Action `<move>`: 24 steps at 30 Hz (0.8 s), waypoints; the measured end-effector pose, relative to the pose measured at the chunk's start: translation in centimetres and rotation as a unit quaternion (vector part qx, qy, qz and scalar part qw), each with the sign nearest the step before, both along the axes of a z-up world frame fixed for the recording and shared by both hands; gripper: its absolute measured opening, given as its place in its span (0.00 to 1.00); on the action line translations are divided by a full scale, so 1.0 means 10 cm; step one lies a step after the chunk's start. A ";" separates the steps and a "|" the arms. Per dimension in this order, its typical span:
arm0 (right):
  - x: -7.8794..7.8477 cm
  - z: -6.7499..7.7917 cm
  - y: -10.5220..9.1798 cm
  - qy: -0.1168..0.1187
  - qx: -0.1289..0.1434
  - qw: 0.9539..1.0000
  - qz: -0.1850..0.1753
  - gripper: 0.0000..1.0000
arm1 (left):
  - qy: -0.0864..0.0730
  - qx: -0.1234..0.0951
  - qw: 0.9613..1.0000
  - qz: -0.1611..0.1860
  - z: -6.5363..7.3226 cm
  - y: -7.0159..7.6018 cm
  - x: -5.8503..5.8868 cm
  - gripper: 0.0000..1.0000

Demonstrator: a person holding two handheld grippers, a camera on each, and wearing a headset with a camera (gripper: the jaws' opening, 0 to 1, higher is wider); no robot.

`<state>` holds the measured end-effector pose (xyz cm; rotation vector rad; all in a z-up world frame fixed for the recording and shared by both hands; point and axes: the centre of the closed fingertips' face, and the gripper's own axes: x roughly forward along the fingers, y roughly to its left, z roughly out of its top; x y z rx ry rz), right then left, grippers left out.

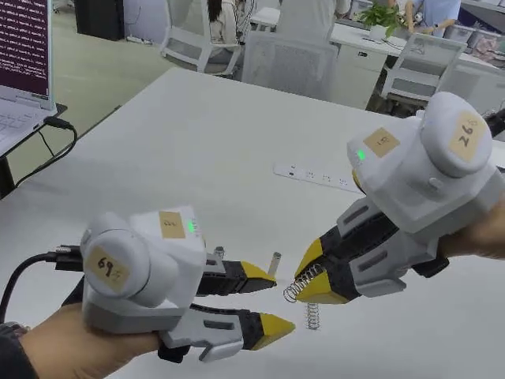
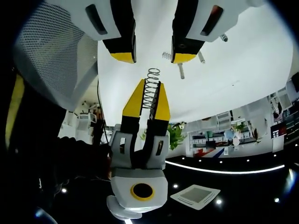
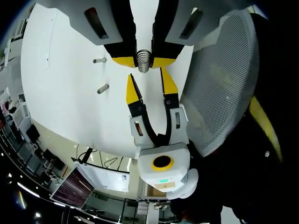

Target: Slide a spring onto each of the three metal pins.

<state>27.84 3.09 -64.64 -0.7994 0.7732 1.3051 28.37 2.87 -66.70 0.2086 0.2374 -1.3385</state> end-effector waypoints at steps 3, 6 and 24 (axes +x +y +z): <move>0.03 0.00 -0.01 -0.003 -0.002 1.000 -0.001 0.09 | 0.007 0.000 1.000 0.006 -0.03 0.03 0.01 0.31; 0.06 0.01 0.00 -0.004 -0.002 1.000 -0.002 0.09 | 0.010 0.000 1.000 0.013 -0.04 0.09 0.02 0.33; 0.22 0.05 -0.06 -0.012 -0.008 1.000 -0.013 0.09 | 0.024 0.003 0.997 0.079 -0.10 0.53 0.08 0.50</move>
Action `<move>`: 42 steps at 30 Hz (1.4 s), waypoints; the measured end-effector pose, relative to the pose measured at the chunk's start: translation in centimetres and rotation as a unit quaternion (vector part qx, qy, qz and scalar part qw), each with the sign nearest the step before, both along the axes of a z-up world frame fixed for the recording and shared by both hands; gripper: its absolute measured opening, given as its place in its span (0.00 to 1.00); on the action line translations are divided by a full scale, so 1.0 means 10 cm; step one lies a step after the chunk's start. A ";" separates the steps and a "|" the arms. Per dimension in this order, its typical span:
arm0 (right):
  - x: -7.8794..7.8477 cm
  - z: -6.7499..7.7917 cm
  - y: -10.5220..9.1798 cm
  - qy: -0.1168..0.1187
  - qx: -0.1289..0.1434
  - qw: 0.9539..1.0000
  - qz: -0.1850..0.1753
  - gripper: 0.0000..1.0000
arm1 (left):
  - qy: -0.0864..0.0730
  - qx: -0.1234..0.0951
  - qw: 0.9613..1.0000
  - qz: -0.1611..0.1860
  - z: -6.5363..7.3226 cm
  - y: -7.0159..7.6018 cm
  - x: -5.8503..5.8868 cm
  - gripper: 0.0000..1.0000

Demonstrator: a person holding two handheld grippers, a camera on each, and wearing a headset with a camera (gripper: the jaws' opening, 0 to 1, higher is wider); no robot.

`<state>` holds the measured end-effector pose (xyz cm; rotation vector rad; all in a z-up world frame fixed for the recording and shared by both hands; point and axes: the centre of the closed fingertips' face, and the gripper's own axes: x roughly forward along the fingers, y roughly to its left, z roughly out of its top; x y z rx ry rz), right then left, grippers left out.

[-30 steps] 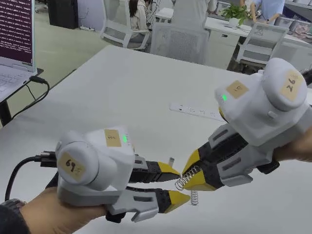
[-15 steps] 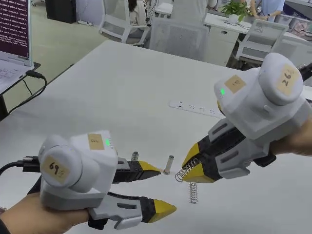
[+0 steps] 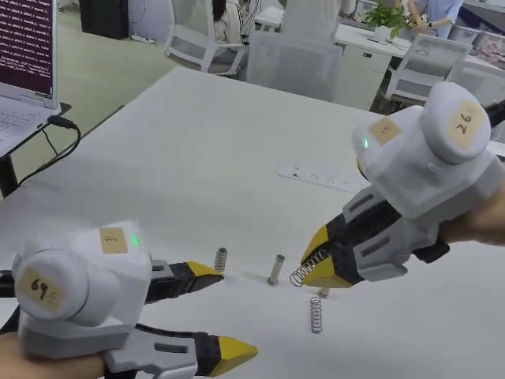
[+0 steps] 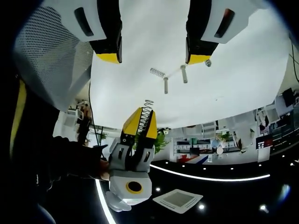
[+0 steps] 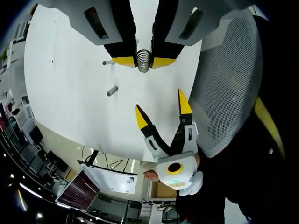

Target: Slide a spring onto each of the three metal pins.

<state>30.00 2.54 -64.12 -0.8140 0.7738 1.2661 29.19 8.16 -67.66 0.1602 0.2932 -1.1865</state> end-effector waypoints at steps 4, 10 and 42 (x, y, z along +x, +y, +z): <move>0.10 0.01 -0.03 -0.004 -0.002 1.000 -0.007 0.09 | 0.003 0.003 1.000 0.016 -0.03 0.12 -0.01 0.55; 0.28 0.01 -0.06 -0.008 -0.012 1.000 -0.015 0.09 | 0.005 0.001 0.999 0.033 -0.04 0.21 -0.04 0.58; 0.80 -0.29 -0.12 0.001 -0.091 0.996 -0.013 0.09 | -0.002 -0.011 0.997 0.078 -0.12 0.31 -0.01 0.79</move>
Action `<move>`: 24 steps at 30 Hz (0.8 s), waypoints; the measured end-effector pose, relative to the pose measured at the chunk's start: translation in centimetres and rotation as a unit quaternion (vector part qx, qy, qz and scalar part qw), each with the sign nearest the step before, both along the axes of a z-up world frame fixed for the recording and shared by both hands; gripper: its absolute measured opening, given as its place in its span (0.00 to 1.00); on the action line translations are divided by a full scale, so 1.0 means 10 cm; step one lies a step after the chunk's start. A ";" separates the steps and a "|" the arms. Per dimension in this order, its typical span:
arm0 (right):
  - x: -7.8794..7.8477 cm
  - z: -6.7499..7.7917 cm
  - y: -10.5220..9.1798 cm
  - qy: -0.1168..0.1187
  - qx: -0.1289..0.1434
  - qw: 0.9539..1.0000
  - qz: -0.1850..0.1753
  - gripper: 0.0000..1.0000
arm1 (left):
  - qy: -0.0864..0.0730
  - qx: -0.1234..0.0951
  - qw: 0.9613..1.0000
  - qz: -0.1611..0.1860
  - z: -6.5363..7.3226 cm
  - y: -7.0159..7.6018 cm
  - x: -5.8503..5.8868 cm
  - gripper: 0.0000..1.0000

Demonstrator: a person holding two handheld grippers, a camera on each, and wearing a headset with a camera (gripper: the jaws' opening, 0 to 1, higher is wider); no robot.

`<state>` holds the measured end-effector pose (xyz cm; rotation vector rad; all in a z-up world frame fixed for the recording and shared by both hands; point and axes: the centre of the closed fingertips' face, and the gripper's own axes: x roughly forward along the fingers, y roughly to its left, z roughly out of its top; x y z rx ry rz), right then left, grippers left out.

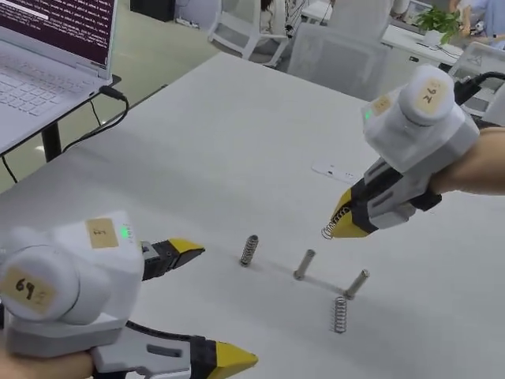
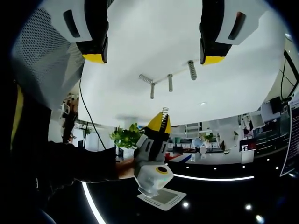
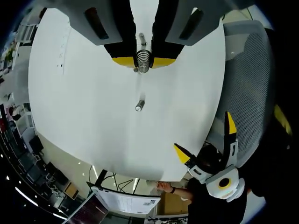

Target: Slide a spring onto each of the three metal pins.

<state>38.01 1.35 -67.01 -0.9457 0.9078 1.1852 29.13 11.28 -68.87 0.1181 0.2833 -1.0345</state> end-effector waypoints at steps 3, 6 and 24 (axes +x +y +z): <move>0.02 -0.09 -0.01 0.004 -0.018 1.000 0.005 0.09 | 0.002 -0.003 1.000 0.002 0.00 0.00 0.00 0.80; 0.05 -0.15 0.00 0.009 -0.025 1.000 0.008 0.09 | 0.001 -0.005 1.000 0.002 0.01 -0.01 -0.01 0.81; 0.22 -0.48 -0.07 0.022 -0.056 0.998 0.001 0.09 | 0.005 0.000 1.000 0.003 0.00 -0.01 -0.04 0.80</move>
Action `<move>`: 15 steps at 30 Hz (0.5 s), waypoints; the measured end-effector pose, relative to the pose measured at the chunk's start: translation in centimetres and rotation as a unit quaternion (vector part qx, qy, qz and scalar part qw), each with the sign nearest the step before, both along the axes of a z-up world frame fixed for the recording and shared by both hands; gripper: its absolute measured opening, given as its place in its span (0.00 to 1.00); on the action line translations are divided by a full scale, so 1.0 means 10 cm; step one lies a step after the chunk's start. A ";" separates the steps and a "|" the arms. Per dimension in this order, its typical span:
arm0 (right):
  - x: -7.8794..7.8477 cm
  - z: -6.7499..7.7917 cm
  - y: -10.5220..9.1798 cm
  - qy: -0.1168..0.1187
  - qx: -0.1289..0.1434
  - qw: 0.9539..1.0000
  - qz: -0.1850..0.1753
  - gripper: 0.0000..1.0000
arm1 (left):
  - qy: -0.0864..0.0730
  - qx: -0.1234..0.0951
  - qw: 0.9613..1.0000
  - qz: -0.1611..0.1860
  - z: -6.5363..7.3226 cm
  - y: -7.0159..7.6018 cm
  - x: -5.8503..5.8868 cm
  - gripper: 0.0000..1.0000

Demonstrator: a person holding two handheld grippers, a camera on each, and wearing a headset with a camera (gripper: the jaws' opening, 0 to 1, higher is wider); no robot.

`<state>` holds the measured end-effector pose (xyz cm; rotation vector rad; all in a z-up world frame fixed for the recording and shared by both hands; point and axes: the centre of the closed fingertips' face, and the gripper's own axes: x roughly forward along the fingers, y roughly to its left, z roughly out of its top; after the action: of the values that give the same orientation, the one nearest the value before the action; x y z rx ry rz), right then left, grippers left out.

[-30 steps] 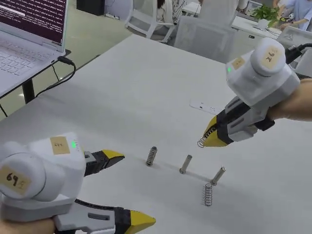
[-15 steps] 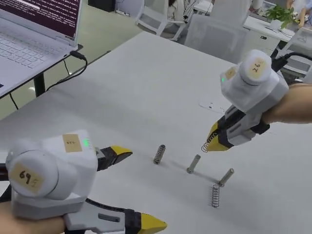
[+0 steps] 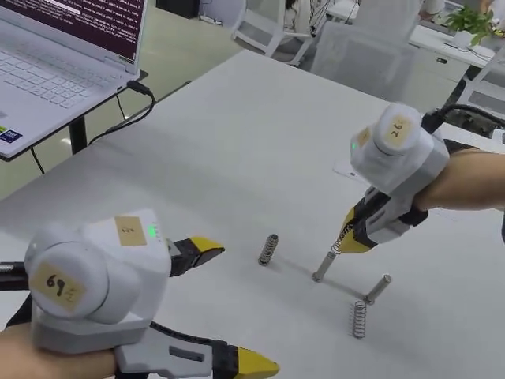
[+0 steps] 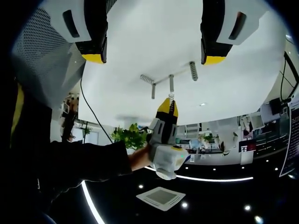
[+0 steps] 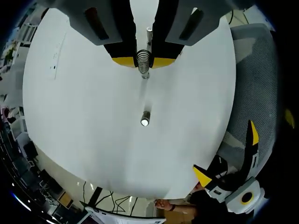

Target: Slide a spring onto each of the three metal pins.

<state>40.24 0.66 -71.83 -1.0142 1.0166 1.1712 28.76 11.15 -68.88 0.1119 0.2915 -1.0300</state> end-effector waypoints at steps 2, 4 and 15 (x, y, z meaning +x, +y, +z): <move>0.00 -0.02 0.00 0.005 0.003 1.000 -0.002 0.09 | 0.000 0.001 1.000 0.001 0.00 0.00 0.00 0.80; 0.00 -0.03 -0.01 0.006 0.003 1.000 -0.003 0.09 | 0.000 0.001 1.000 0.002 0.00 0.00 0.01 0.80; 0.01 -0.12 0.03 0.014 0.005 1.000 0.002 0.09 | 0.004 0.003 1.000 0.005 -0.02 0.02 0.01 0.78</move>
<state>40.33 0.93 -73.05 -0.9944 1.0293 1.1955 28.84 11.33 -69.05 0.1113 0.3021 -1.0191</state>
